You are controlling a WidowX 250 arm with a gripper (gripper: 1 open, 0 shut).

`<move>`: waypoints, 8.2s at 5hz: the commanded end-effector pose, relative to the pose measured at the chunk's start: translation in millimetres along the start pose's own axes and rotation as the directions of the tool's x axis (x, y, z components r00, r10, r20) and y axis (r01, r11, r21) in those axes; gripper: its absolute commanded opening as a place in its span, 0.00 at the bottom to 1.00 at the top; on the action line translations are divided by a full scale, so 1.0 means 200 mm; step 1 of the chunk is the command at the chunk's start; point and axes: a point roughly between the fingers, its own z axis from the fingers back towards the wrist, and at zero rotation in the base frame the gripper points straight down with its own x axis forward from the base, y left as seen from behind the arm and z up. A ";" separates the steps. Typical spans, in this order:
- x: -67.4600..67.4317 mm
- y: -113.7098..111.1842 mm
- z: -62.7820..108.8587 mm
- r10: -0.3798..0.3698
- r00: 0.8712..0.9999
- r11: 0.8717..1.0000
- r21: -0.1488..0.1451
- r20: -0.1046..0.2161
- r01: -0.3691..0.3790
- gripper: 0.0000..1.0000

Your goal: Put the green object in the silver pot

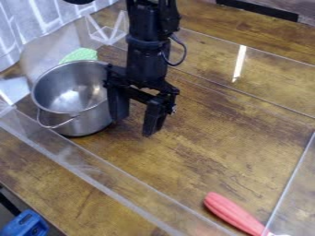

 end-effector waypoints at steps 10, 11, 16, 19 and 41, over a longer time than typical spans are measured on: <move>0.04 0.07 -0.07 0.051 0.999 0.999 -0.009 0.019 -0.051 0.00; 0.04 0.07 -0.08 0.053 0.998 0.998 -0.016 0.022 -0.053 0.00; 0.04 0.07 -0.09 0.064 0.997 0.997 -0.045 0.039 -0.062 0.00; 0.04 0.08 -0.10 0.070 0.996 0.996 -0.059 0.051 -0.067 0.00; 0.01 0.22 -0.05 0.151 0.980 0.988 -0.033 0.129 -0.148 0.00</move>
